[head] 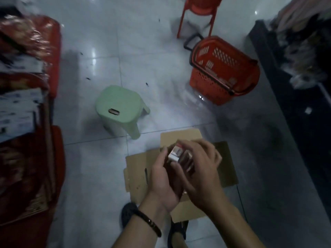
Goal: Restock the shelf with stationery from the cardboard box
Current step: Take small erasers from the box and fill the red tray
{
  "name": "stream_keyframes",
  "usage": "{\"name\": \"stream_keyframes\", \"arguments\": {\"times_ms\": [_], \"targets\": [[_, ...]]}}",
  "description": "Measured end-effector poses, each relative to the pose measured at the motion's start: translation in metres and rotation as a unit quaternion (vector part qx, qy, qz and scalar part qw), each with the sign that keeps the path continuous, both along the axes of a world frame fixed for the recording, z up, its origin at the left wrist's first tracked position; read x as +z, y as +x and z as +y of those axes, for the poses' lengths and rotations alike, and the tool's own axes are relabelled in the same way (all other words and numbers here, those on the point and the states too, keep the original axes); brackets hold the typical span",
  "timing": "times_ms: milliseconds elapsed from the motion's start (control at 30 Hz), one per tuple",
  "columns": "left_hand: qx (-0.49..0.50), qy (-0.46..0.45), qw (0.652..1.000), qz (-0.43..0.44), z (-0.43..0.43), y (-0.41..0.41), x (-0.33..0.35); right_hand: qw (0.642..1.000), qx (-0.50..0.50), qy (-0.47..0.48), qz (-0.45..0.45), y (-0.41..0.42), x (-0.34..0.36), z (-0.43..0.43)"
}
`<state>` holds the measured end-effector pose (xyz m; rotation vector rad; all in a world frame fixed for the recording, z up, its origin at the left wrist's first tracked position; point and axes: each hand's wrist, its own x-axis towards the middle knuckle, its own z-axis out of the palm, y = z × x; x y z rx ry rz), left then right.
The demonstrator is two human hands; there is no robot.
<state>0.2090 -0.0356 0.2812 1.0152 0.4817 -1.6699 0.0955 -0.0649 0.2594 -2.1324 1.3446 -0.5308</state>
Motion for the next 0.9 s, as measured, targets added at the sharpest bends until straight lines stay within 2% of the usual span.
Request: {"name": "stream_keyframes", "arguments": {"times_ms": [133,200,267,400,533,633,767,900], "targets": [[0.016,-0.041,0.997,-0.065,0.020,0.036,0.105,0.998,0.049,0.042,-0.021,0.026,0.105,0.007],[0.040,-0.057,0.992,-0.105,0.035,0.049,0.147,0.992,0.112,-0.032,-0.048,0.042,0.148,0.016],[0.078,-0.067,0.985,-0.137,0.053,0.063,0.184,0.982,0.135,-0.100,-0.085,0.058,0.186,0.029],[0.156,-0.075,0.970,-0.172,0.105,0.081,0.241,0.965,0.185,-0.112,-0.146,0.087,0.245,0.057],[0.239,-0.074,0.939,-0.237,0.167,0.100,0.290,0.938,0.302,-0.091,-0.140,0.118,0.297,0.088],[0.288,-0.075,0.911,-0.286,0.214,0.114,0.318,0.924,0.339,-0.085,-0.157,0.147,0.332,0.125],[0.351,-0.057,0.875,-0.329,0.274,0.129,0.350,0.922,0.314,0.042,-0.223,0.180,0.367,0.189],[0.434,-0.039,0.838,-0.328,0.345,0.149,0.372,0.885,0.296,0.167,-0.317,0.220,0.396,0.257]]}}
